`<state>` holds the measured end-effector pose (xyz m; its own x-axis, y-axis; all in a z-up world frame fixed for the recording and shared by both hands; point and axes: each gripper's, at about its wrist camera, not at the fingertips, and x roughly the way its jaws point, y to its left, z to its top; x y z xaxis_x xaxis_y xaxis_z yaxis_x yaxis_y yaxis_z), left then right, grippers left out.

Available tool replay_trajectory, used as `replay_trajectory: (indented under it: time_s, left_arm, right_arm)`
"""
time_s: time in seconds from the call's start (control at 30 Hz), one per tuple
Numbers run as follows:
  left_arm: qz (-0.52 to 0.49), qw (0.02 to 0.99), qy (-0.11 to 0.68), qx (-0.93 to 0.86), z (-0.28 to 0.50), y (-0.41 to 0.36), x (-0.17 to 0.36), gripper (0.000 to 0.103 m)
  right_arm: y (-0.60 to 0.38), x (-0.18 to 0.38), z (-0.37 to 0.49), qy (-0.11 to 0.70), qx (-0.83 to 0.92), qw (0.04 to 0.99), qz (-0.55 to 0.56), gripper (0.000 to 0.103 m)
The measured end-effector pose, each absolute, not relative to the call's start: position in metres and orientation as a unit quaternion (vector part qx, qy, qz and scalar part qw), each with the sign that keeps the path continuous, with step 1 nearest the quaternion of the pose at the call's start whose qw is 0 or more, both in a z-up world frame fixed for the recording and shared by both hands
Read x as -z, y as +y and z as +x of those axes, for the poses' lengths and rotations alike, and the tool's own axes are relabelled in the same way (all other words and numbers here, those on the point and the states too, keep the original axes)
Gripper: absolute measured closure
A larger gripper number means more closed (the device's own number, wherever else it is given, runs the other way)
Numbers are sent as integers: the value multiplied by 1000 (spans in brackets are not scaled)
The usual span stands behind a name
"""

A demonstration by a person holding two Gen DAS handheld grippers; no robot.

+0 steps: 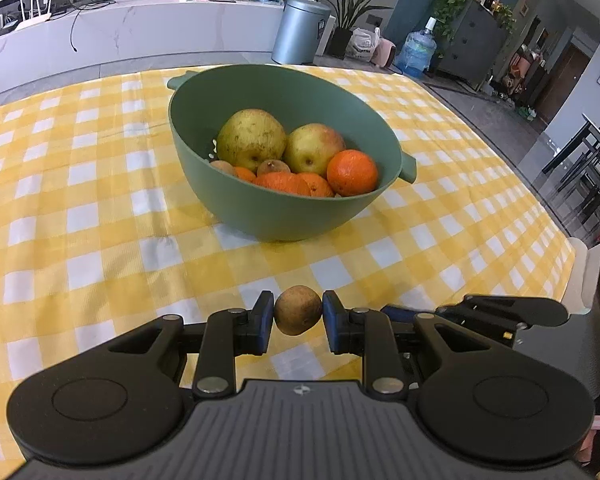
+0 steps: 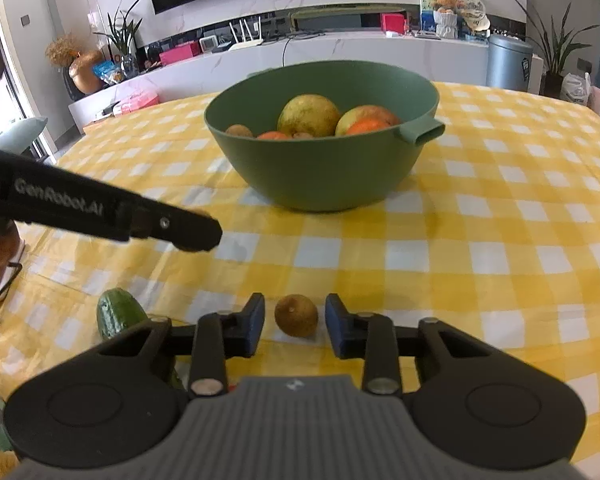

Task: Organize fruits
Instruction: 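Grasp a longan with the left tool while the right tool grasps another longan, then carry the longans in both tools over the colander and open them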

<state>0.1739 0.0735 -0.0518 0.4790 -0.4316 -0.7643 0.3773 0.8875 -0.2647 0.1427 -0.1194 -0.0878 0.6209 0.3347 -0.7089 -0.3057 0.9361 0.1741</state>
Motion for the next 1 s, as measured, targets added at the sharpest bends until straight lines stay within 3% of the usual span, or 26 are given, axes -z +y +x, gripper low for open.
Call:
replay_trajectory:
  time_s: [0.07, 0.5, 1.0]
  left_arm:
    - [-29, 860, 452, 234, 174, 73, 52, 74]
    - [-40, 877, 414, 241, 169, 77, 34, 74]
    - [-65, 916, 313, 242, 172, 67, -1, 74]
  right_arm:
    - [-117, 90, 143, 402, -181, 898, 13, 83]
    - [-126, 76, 135, 372, -182, 910, 30, 83]
    - [-137, 16, 151, 280, -165, 946, 4, 83]
